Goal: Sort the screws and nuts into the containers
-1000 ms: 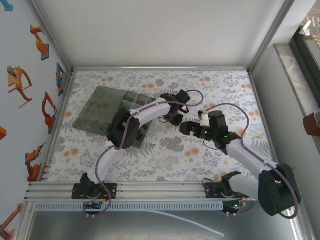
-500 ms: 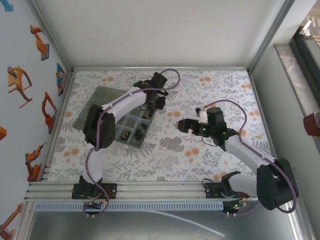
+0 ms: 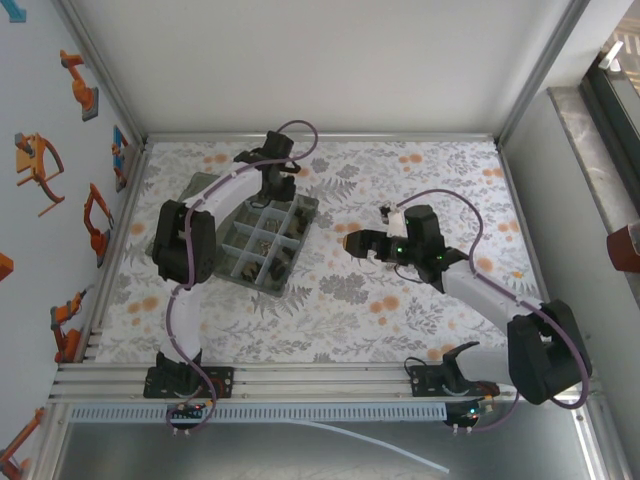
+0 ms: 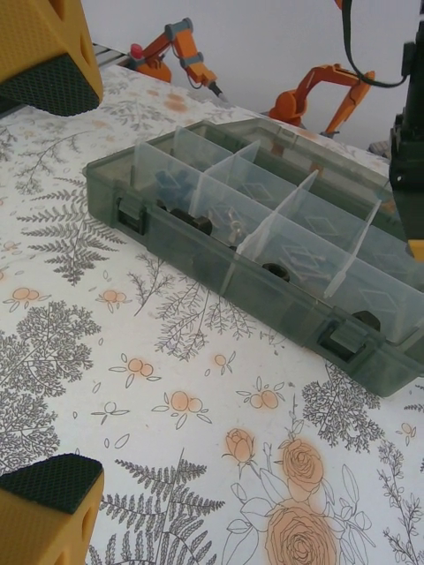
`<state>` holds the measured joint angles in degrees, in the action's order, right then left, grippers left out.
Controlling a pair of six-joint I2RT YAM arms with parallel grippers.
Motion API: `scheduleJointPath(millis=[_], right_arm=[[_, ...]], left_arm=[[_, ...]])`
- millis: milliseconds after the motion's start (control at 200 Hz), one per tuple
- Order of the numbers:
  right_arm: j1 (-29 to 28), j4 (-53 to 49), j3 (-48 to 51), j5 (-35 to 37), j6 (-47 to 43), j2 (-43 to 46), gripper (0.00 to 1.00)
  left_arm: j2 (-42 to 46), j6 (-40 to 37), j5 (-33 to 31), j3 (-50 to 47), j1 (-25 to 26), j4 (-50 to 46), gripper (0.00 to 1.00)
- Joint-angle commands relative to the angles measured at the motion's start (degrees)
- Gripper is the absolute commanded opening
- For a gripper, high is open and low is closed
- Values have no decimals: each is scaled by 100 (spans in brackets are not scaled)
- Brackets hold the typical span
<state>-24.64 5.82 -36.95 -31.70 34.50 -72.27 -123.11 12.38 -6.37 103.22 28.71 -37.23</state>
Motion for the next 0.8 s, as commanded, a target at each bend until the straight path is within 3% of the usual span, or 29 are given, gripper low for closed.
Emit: scheduleJointPath(millis=[0,796], right_arm=[[-41,-35,-64,65,-64,167,100],[-45,-26,-172,33,-74,-7,100]], left_arm=[[-113,28,-25,195,-23,-107,17],[147,56,-79,-139,32,-60,28]])
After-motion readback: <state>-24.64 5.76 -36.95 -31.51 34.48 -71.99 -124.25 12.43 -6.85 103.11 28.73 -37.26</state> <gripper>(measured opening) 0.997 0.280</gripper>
